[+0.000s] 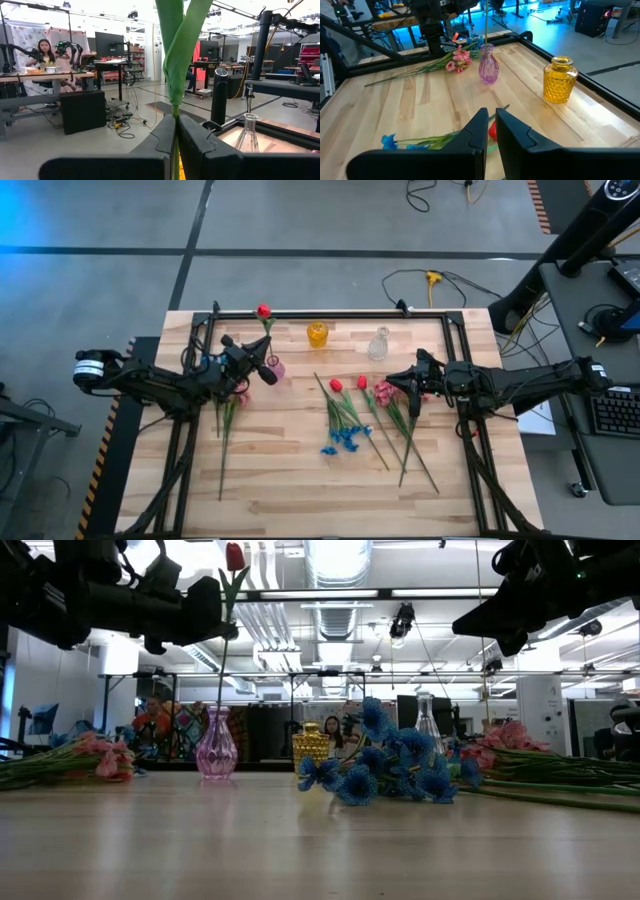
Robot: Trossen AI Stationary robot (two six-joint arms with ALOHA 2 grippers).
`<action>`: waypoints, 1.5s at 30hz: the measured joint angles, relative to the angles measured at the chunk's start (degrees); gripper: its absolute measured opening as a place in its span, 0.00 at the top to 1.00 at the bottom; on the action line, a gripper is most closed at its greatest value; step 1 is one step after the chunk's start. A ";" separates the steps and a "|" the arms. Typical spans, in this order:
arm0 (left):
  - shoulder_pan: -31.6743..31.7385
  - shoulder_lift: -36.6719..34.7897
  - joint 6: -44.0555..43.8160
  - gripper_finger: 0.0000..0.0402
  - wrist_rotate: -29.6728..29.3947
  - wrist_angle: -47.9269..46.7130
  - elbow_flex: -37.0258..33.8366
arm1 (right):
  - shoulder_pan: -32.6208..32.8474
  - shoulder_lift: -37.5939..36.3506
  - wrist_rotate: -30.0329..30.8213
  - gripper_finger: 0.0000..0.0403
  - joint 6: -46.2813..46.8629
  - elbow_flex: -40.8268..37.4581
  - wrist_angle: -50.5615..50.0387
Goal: Sort flowers into vase by color
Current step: Put the left red flower into the violet vase
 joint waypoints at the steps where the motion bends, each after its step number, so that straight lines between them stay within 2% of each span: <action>1: 0.01 0.00 -0.01 1.00 0.00 0.00 -0.02 | -0.02 0.00 0.00 0.93 0.00 0.00 0.00; 45: -0.01 0.02 -2.60 1.00 -0.52 2.49 -2.26 | -0.02 0.00 -0.02 0.93 -0.63 0.00 0.00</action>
